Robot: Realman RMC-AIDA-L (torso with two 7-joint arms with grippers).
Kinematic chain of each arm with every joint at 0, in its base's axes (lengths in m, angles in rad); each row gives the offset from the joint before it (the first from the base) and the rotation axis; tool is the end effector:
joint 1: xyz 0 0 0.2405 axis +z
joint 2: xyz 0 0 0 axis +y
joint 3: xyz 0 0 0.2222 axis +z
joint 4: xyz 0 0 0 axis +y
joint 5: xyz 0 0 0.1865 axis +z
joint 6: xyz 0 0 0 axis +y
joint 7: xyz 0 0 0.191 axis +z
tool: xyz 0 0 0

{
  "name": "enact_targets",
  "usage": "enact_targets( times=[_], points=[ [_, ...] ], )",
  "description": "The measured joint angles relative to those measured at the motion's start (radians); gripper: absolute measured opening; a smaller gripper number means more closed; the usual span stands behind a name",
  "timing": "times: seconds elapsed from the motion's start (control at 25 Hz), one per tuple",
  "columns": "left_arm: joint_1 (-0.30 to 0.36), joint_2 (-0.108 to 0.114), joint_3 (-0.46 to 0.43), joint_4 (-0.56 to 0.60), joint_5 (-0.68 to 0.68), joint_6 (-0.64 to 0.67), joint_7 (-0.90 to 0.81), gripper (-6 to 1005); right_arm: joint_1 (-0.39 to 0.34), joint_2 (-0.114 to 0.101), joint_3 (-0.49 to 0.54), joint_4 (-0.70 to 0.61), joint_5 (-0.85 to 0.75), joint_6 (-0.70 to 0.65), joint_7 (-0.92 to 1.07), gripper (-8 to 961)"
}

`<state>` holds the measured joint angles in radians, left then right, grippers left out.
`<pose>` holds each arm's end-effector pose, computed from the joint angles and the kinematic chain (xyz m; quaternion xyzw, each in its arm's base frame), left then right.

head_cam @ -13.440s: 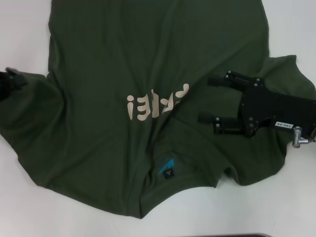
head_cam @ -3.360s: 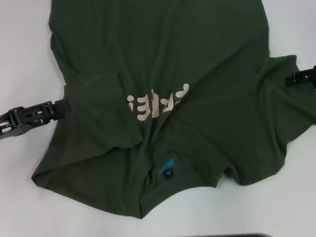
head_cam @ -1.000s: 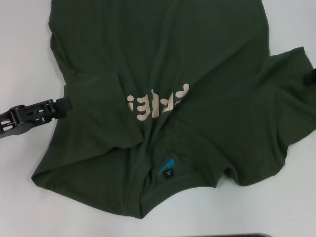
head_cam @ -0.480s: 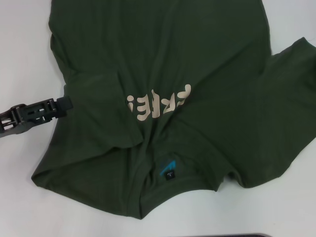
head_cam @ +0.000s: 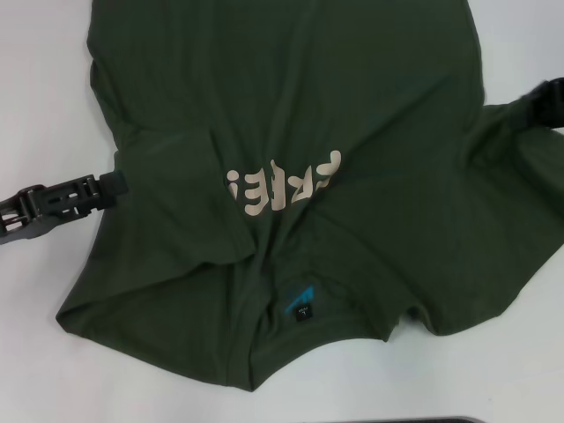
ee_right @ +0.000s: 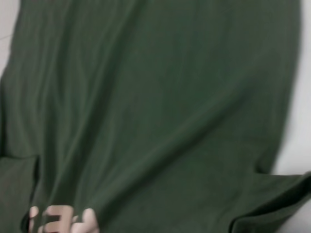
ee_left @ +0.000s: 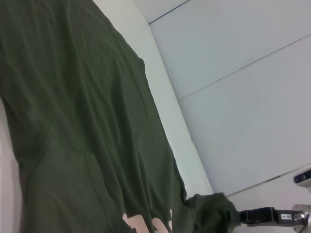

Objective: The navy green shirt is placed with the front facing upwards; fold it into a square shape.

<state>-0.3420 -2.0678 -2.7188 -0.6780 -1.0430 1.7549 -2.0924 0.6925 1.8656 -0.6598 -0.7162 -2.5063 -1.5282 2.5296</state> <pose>-0.2572 0.2579 0.0086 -0.7297 -0.6011 -0.3224 0.0476 0.2708 0.3504 0.0466 -0.7524 0.6386 0.0306 0.1584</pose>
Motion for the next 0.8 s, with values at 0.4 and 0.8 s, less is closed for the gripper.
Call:
enact_targets(
  times=[0.4,0.8],
  points=[
    [0.002,0.0,-0.008,0.0,0.0,-0.01,0.0,656,0.071,0.035,0.0,0.061,0.005,-0.004,0.0,37],
    [0.002,0.0,-0.01,0.0,0.0,-0.023,-0.004,655,0.085,0.069,0.004,0.07,0.082,0.045,0.0,43]
  ],
)
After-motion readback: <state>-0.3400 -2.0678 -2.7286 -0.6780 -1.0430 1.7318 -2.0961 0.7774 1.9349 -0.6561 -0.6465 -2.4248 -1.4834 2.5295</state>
